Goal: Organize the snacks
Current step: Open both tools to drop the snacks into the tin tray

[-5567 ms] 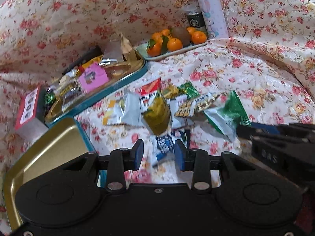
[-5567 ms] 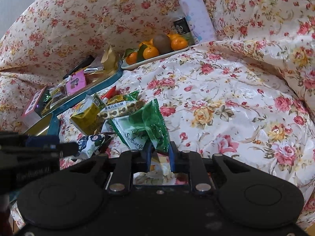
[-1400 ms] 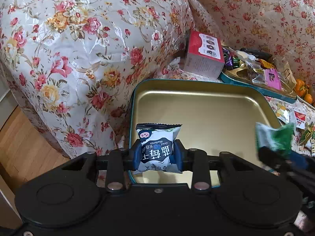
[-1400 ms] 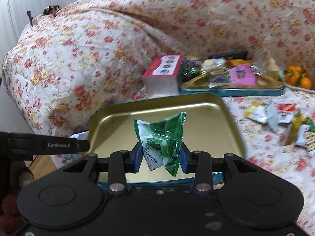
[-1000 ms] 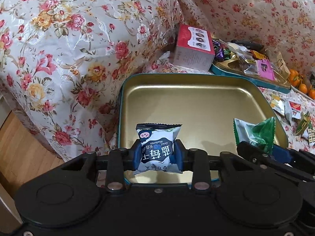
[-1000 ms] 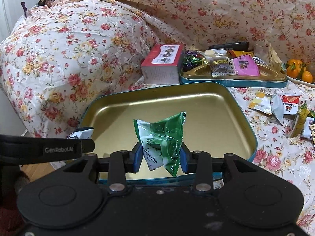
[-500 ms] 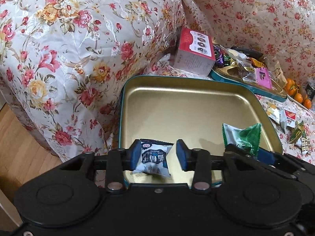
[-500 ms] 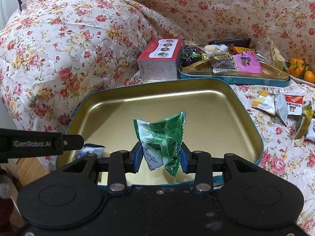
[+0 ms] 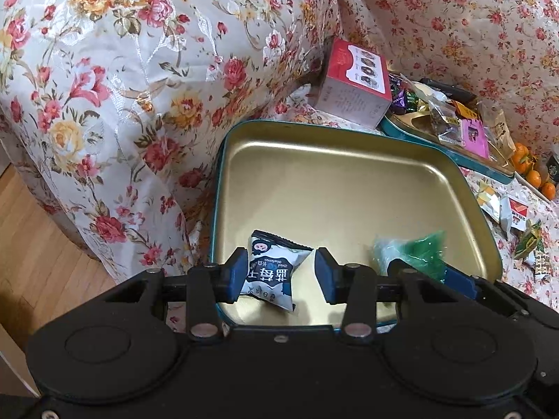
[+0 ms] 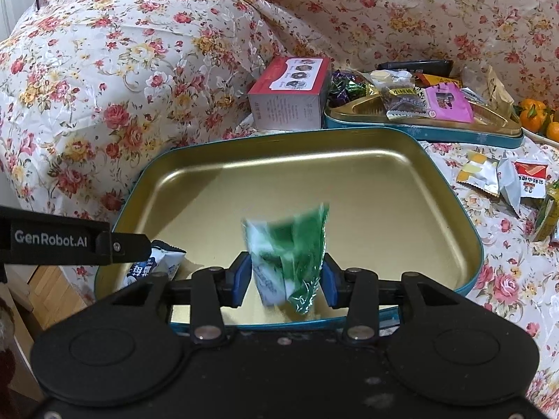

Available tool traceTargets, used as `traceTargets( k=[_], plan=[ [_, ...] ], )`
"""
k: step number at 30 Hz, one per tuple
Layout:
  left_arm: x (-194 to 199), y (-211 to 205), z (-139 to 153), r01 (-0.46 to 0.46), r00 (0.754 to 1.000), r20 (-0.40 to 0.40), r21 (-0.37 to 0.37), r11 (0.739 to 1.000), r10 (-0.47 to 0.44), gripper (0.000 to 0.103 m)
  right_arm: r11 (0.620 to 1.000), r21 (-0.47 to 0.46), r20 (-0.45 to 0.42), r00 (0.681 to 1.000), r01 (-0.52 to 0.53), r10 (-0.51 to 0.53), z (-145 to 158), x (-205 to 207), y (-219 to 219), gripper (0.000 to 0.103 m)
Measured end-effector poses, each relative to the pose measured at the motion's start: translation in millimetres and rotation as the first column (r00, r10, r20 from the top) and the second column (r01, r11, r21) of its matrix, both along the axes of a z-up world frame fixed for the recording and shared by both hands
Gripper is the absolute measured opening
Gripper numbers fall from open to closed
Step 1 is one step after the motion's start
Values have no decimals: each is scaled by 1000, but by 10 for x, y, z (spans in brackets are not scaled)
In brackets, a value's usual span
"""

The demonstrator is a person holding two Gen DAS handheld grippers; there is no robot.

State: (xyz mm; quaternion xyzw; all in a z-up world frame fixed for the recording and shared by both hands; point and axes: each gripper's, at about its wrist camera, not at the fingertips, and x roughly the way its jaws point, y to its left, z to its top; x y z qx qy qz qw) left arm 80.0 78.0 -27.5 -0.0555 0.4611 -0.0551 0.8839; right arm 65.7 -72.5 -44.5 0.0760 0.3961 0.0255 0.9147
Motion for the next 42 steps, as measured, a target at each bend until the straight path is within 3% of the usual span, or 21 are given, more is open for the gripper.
traceTargets(
  k=[2, 20, 27, 35, 42],
  plan=[
    [2, -1, 1, -4, 1000, -1, 1, 1000, 4, 51, 1000, -3, 7, 1000, 5, -5, 11, -8, -7, 53],
    [-78, -112, 73, 20, 999, 36, 35, 999, -22, 51, 999, -20, 37, 999, 28, -27, 142, -205, -86, 53],
    [-158, -254, 86, 47, 996, 77, 91, 995, -54, 51, 999, -24, 70, 997, 45, -43, 237, -382, -227, 53],
    [-307, -543, 52, 103, 977, 168, 183, 978, -134, 51, 991, -1, 101, 986, 136, -135, 291, -615, -718, 53],
    [-439, -743, 51, 115, 965, 216, 151, 982, -147, 51, 958, -1, 76, 955, 286, -285, 134, -868, -1356, 53]
  ],
)
